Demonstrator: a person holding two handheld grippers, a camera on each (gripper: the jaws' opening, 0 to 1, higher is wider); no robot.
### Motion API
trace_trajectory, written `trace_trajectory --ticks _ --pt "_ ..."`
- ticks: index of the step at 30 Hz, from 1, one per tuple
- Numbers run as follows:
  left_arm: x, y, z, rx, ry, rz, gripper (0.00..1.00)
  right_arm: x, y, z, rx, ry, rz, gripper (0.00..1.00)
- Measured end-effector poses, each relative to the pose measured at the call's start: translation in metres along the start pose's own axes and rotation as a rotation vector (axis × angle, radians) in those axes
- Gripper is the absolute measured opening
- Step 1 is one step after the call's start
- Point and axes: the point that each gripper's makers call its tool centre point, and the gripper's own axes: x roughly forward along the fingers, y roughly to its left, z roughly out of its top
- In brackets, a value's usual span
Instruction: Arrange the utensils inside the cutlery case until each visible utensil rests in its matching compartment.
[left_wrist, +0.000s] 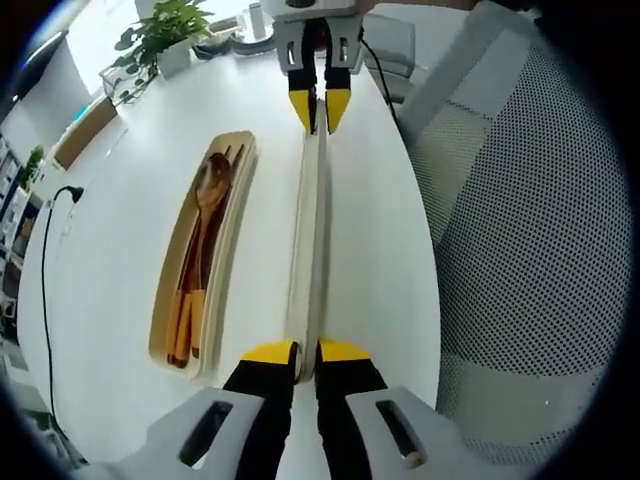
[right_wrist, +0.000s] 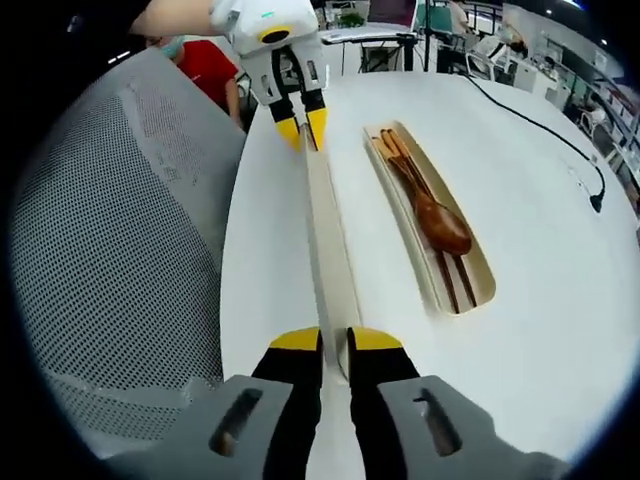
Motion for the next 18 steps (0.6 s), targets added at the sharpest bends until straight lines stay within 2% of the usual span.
trace_trajectory --ticks 3,5,6,9,12,13,14,18 --pt "0.001 0.000 -0.003 0.003 -0.004 0.011 0.08 0.000 -0.001 0.000 0.014 -0.008 0.002 0.07" --pt "0.002 0.005 -0.004 0.036 -0.010 0.049 0.08 -0.001 -0.002 0.001 0.014 -0.009 0.000 0.06" --pt "0.003 0.004 -0.007 0.069 -0.008 0.052 0.08 -0.001 -0.002 0.000 0.011 -0.006 0.000 0.06" --pt "0.006 0.003 -0.011 0.072 -0.005 0.052 0.11 -0.002 -0.003 0.000 0.008 -0.002 0.009 0.05" --pt "0.004 0.006 -0.007 0.082 -0.018 0.074 0.09 -0.003 -0.002 -0.001 0.019 0.005 0.031 0.05" --pt "0.001 0.009 -0.002 0.126 -0.040 0.100 0.06 -0.003 -0.001 0.000 0.034 0.005 0.050 0.04" --pt "0.000 0.009 -0.002 0.148 -0.039 0.102 0.05 -0.003 -0.002 -0.001 0.036 0.006 0.053 0.04" --pt "-0.001 0.002 -0.002 0.127 -0.045 0.065 0.05 -0.004 0.000 -0.002 0.048 0.005 0.090 0.04"
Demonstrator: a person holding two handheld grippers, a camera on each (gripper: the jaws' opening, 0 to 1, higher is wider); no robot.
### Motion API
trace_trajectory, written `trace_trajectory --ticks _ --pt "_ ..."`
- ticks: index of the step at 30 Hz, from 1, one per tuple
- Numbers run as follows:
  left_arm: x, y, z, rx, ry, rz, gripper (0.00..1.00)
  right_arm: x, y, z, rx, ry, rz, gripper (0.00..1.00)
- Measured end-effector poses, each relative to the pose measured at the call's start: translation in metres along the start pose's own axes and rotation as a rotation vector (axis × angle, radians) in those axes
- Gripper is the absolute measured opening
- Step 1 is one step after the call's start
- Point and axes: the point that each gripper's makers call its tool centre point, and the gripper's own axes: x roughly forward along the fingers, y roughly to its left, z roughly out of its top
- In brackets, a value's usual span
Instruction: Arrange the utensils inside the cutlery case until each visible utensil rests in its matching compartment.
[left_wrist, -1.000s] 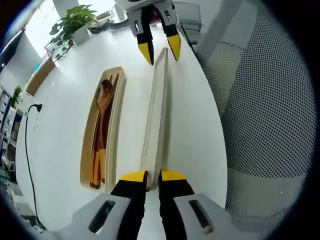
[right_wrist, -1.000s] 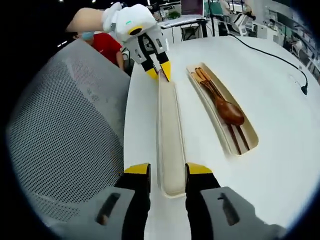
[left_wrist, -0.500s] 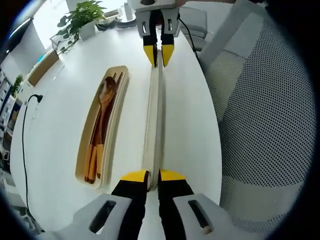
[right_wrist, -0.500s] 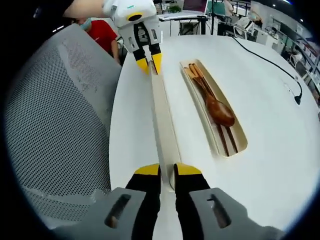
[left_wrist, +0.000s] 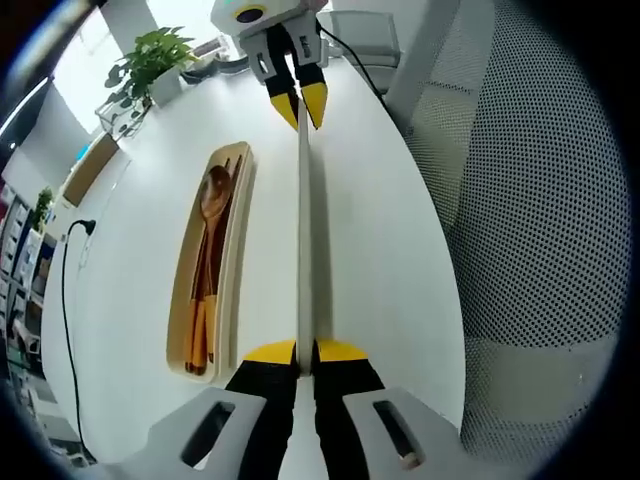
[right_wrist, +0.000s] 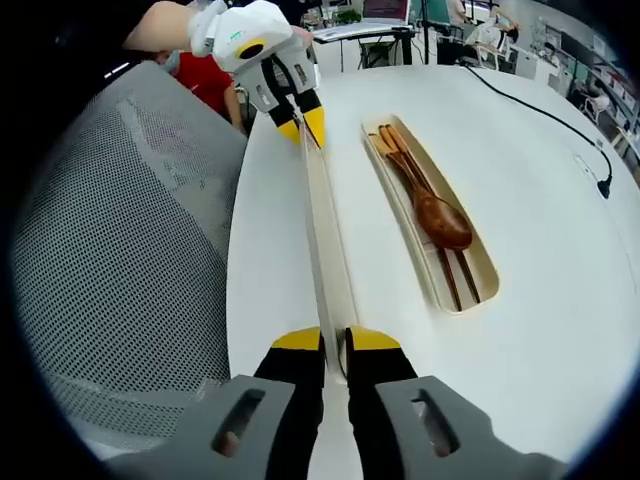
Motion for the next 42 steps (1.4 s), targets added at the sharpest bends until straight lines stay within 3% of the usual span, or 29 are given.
trace_trajectory --ticks 3,8,13,15,17,19,25,28,30,34,39,42 --pt "-0.003 -0.007 0.003 -0.028 -0.021 -0.041 0.05 0.000 0.006 -0.001 0.000 0.013 0.045 0.04" --pt "-0.012 -0.035 0.012 -0.175 -0.070 -0.225 0.04 -0.002 0.014 -0.003 -0.001 0.007 0.107 0.04" --pt "-0.016 -0.051 0.015 -0.328 -0.100 -0.334 0.04 0.000 0.020 -0.003 0.051 -0.014 0.166 0.05" --pt "-0.018 -0.058 0.017 -0.400 -0.112 -0.388 0.04 0.001 0.019 -0.002 0.085 -0.030 0.177 0.06" --pt "-0.024 -0.070 0.023 -0.502 -0.145 -0.489 0.04 0.003 0.023 -0.002 0.168 -0.041 0.215 0.09" --pt "-0.026 -0.074 0.022 -0.583 -0.148 -0.533 0.04 0.005 0.026 0.000 0.242 -0.058 0.237 0.12" --pt "-0.033 -0.083 0.024 -0.722 -0.170 -0.612 0.04 0.008 0.020 0.008 0.206 -0.121 0.169 0.20" --pt "-0.033 -0.086 0.021 -0.835 -0.121 -0.641 0.04 0.003 0.009 0.020 0.171 -0.174 0.061 0.25" --pt "-0.034 -0.086 0.025 -0.859 -0.163 -0.659 0.04 -0.001 0.006 0.031 0.120 -0.214 -0.003 0.33" --pt "-0.037 -0.087 0.031 -0.948 -0.186 -0.710 0.04 0.003 0.013 0.038 -0.047 -0.163 -0.090 0.49" --pt "-0.041 -0.086 0.041 -1.087 -0.210 -0.788 0.04 0.019 0.031 0.064 -0.265 -0.163 -0.175 0.57" --pt "-0.046 -0.087 0.050 -1.171 -0.232 -0.855 0.04 0.028 0.035 0.068 -0.390 -0.117 -0.216 0.58"
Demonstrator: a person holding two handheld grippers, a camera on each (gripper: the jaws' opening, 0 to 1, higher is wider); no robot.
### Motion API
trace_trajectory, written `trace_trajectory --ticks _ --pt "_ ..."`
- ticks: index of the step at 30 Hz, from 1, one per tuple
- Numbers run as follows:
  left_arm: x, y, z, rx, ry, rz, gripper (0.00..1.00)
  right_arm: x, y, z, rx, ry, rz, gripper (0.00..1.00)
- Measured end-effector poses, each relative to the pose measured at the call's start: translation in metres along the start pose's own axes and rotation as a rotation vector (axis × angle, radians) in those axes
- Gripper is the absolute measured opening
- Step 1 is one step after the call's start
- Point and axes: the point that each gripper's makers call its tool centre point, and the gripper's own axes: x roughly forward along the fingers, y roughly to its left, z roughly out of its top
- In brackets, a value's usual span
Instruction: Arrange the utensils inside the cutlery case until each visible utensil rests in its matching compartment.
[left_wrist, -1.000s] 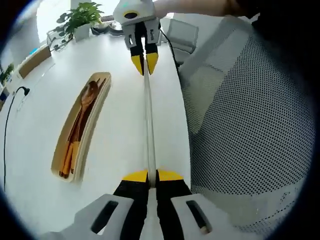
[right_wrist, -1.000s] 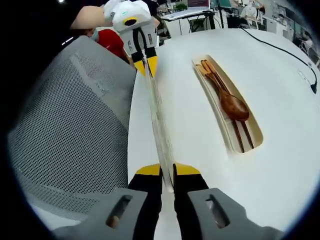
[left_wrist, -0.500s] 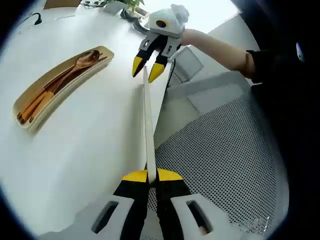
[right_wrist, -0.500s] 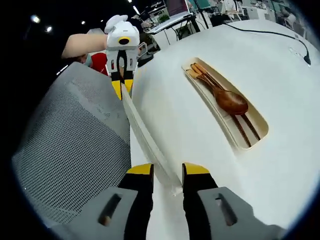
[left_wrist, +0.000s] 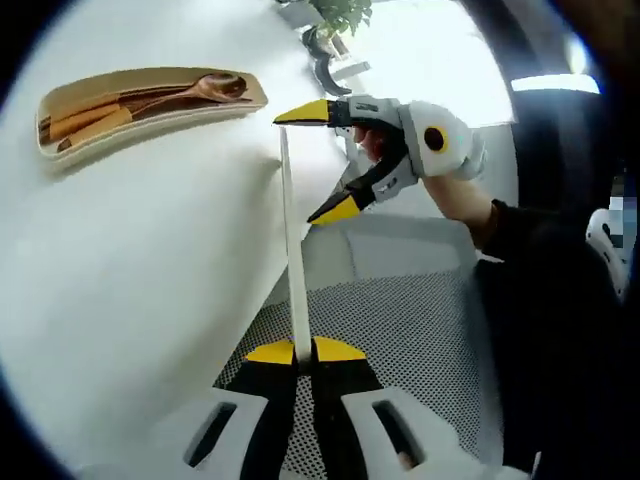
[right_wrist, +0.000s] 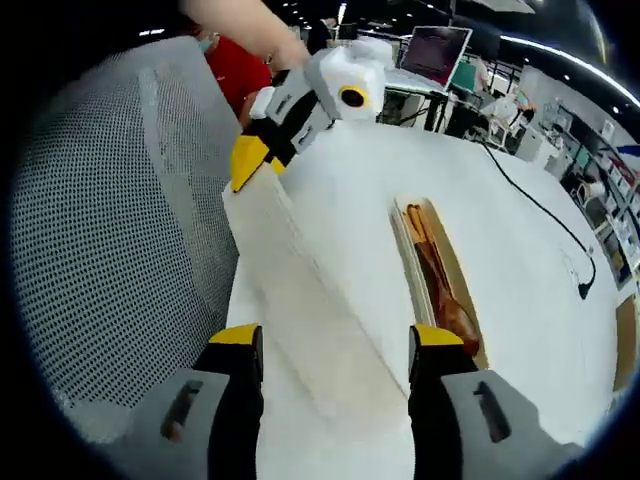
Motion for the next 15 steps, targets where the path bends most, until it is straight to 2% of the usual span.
trace_trajectory --ticks 1,4,7,11,15 --pt "0.000 -0.002 0.000 -0.013 -0.004 -0.013 0.04 0.003 0.001 -0.001 -0.040 0.016 -0.006 0.58" --pt "0.001 -0.008 0.001 -0.063 -0.011 -0.057 0.04 0.008 0.007 -0.001 -0.083 0.032 0.016 0.60" --pt "0.000 -0.015 0.001 -0.093 -0.005 -0.096 0.04 0.008 0.009 -0.008 -0.139 0.074 0.030 0.60" --pt "-0.001 -0.028 0.004 -0.197 -0.010 -0.198 0.04 0.008 0.009 -0.012 -0.143 0.087 0.053 0.59" --pt "0.001 -0.020 0.000 -0.180 0.003 -0.174 0.04 0.010 0.015 -0.009 -0.153 0.081 0.067 0.58"
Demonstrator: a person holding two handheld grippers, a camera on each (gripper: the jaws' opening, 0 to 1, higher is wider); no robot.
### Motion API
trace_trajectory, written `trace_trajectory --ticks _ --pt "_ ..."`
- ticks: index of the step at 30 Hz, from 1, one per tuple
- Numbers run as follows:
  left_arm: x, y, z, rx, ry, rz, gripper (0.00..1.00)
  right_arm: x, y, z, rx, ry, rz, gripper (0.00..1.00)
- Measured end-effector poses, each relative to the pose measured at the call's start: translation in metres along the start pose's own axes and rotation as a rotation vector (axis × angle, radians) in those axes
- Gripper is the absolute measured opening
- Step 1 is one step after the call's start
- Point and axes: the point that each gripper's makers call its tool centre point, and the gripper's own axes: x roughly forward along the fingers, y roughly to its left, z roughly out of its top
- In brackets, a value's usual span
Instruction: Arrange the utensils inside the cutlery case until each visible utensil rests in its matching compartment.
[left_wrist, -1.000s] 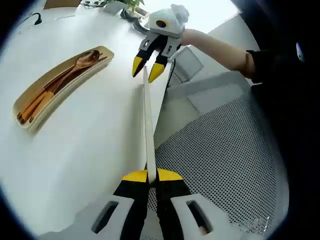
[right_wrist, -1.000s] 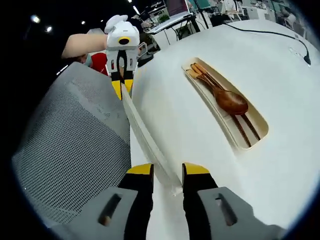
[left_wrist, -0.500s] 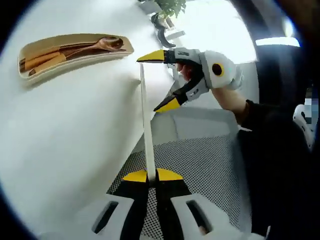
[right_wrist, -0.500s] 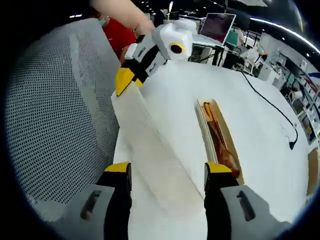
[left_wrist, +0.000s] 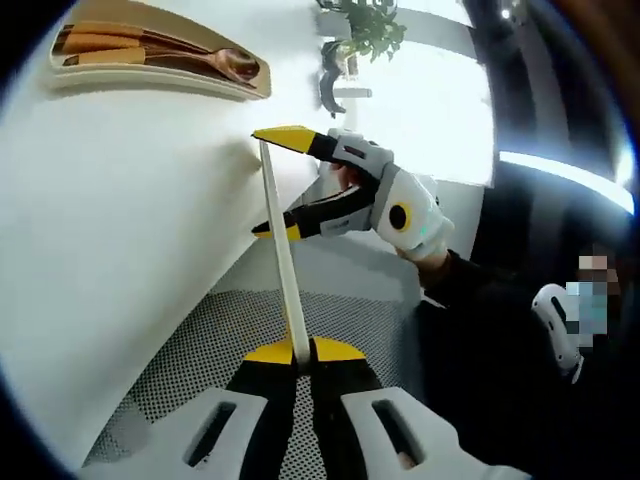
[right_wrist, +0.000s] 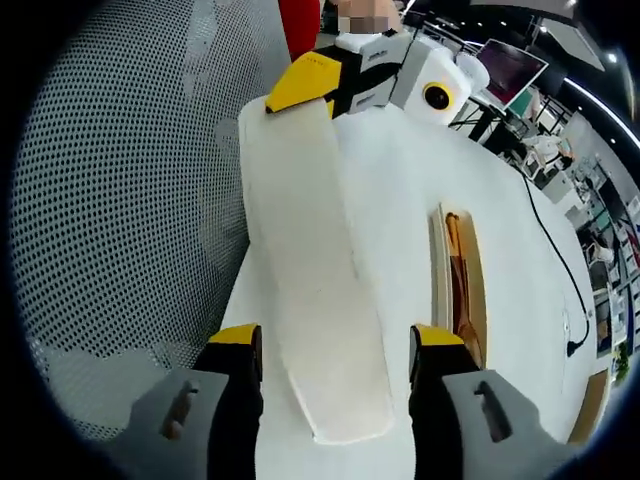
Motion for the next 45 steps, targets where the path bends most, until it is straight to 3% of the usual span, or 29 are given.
trace_trajectory --ticks 9,12,16,19,22,24,28,30,32,34,37,39,40,43,45 --pt "0.000 -0.004 -0.004 -0.018 0.018 -0.024 0.04 0.009 0.010 -0.004 -0.003 0.020 0.043 0.51" --pt "-0.001 -0.004 -0.003 -0.024 0.018 -0.024 0.04 0.009 0.010 -0.006 -0.007 0.038 0.043 0.43" --pt "-0.006 -0.003 0.005 -0.030 -0.023 -0.023 0.04 0.008 0.010 -0.008 0.051 0.056 0.047 0.43" --pt "-0.013 -0.006 0.023 -0.028 -0.121 -0.026 0.04 0.005 0.006 -0.012 0.113 0.064 0.038 0.42" --pt "-0.022 -0.002 0.042 0.007 -0.222 0.021 0.04 0.001 -0.003 -0.015 0.135 0.066 0.009 0.41" --pt "-0.030 -0.008 0.051 0.013 -0.270 -0.006 0.04 -0.003 -0.012 -0.014 0.155 0.055 -0.008 0.41" --pt "-0.048 -0.005 0.081 0.139 -0.428 0.099 0.06 -0.008 -0.037 -0.019 0.211 0.087 -0.062 0.41" --pt "-0.059 -0.005 0.095 0.140 -0.507 0.119 0.06 -0.010 -0.047 -0.018 0.236 0.097 -0.080 0.41" --pt "-0.067 -0.003 0.103 0.178 -0.544 0.156 0.07 -0.011 -0.054 -0.017 0.239 0.096 -0.091 0.41" --pt "-0.077 0.000 0.113 0.228 -0.606 0.219 0.10 -0.013 -0.067 -0.016 0.251 0.100 -0.101 0.40" --pt "-0.094 0.010 0.134 0.234 -0.757 0.299 0.13 -0.013 -0.082 -0.017 0.311 0.102 -0.115 0.40" --pt "-0.093 0.013 0.136 0.172 -0.760 0.289 0.13 -0.008 -0.087 -0.021 0.328 0.124 -0.094 0.40" --pt "-0.093 0.013 0.138 0.181 -0.759 0.292 0.13 -0.006 -0.089 -0.024 0.315 0.145 -0.093 0.40" --pt "-0.103 0.024 0.150 0.190 -0.795 0.391 0.15 -0.001 -0.097 -0.027 0.340 0.157 -0.075 0.40" --pt "-0.106 0.025 0.154 0.214 -0.797 0.411 0.16 0.002 -0.101 -0.029 0.347 0.158 -0.059 0.40"
